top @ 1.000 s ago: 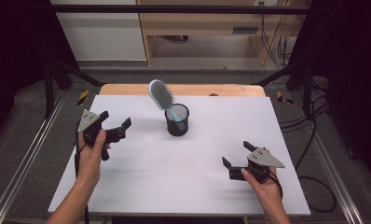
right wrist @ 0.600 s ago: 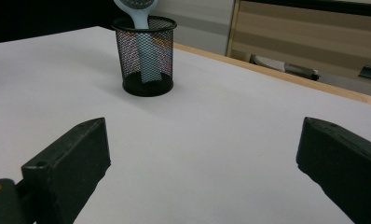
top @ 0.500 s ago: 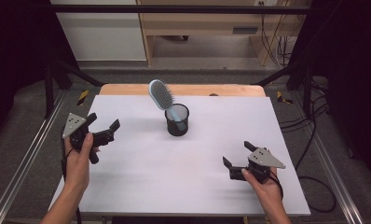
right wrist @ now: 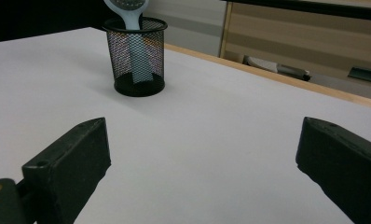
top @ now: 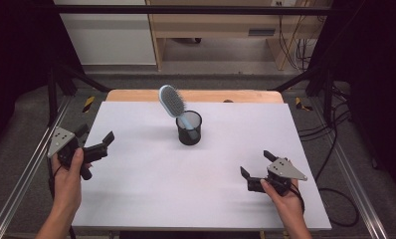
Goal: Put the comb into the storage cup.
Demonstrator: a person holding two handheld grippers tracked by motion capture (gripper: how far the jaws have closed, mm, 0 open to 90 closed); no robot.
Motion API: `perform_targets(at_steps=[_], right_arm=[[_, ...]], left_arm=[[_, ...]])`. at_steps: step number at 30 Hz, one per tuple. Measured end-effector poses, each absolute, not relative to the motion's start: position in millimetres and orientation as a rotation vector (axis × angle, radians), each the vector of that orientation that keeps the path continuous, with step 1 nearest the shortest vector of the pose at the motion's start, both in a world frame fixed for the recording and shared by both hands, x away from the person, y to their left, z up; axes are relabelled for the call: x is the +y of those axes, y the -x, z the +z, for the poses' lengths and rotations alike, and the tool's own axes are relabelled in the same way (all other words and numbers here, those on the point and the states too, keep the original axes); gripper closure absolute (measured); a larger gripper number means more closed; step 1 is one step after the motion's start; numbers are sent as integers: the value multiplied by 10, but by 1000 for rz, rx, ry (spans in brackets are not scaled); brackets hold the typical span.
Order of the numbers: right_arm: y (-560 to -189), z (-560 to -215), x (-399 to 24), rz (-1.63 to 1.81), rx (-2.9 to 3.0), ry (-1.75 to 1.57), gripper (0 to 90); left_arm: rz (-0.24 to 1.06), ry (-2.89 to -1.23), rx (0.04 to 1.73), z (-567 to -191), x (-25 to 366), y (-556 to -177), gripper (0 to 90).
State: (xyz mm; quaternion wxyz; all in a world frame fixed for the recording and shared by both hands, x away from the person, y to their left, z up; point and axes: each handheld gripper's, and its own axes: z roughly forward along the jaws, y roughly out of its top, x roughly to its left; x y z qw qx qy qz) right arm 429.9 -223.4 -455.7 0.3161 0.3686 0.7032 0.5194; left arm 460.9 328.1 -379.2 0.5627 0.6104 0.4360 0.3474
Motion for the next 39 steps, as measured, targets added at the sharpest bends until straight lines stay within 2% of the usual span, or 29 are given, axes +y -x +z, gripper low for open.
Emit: perform_targets(at_steps=[19,39], right_arm=[[-4256,-4530,-2506,1372,1791,-1015,29],[-4184,-4662,-2547,1373,1807,-962,31]], left_arm=[[849,-1405,1000,-3991,3598,-4321,25],[794,-1402,991,-4256,3377,-4285,25]])
